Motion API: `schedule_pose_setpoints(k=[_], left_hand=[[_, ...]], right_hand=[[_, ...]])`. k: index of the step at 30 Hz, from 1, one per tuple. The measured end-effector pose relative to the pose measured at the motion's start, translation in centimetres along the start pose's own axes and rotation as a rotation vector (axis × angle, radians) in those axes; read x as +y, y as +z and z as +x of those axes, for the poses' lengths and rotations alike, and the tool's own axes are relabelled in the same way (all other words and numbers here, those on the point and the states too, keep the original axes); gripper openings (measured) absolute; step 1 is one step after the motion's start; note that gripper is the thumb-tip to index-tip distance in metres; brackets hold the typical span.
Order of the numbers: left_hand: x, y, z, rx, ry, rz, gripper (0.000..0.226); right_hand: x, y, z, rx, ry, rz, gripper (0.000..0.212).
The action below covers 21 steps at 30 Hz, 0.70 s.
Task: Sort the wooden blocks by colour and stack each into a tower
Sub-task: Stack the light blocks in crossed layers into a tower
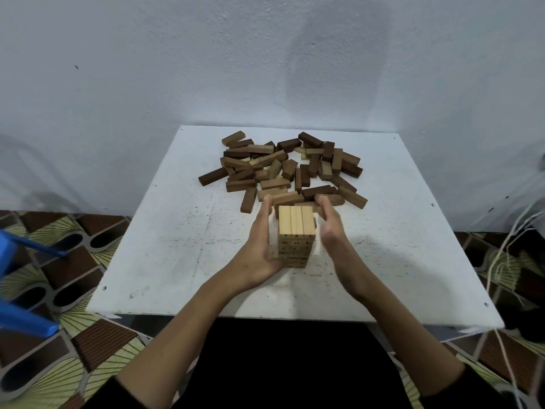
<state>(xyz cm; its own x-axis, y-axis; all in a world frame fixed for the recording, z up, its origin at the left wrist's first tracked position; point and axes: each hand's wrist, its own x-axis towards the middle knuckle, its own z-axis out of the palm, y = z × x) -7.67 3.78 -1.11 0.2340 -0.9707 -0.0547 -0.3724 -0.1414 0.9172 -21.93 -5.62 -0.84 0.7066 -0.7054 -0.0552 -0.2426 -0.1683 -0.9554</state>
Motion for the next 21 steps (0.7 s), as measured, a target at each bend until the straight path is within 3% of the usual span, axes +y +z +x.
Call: schedule_pose_setpoints(k=[4,8,12,18,21], left_hand=[[-1.4,-2.8,0.6,0.133,-0.021,0.048,0.094],[-2.1,-5.3,3.4,0.334,0.048,0.203,0.057],[-3.2,-7.8,8.0,0.381,0.063,0.298,0.040],[-4.7,-11.8,14.7,0.431,0.023,0.499,0.026],[-4.8,-12.8,17.1,0.302,0.006,0.732,0.023]], right_hand=[[-0.9,-2.2,1.4,0.172,-0.076,-0.023,0.056],[-1.4,-4.0,5.5,0.261,-0.159,-0.124,0.027],[-2.2,-4.0,11.1,0.142,-0.093,-0.318,0.017],[-3.2,-2.2,18.5,-0.026,-0.162,-0.568,0.013],[-3.1,-1.4,21.6,-0.140,-0.139,-0.805,0.022]])
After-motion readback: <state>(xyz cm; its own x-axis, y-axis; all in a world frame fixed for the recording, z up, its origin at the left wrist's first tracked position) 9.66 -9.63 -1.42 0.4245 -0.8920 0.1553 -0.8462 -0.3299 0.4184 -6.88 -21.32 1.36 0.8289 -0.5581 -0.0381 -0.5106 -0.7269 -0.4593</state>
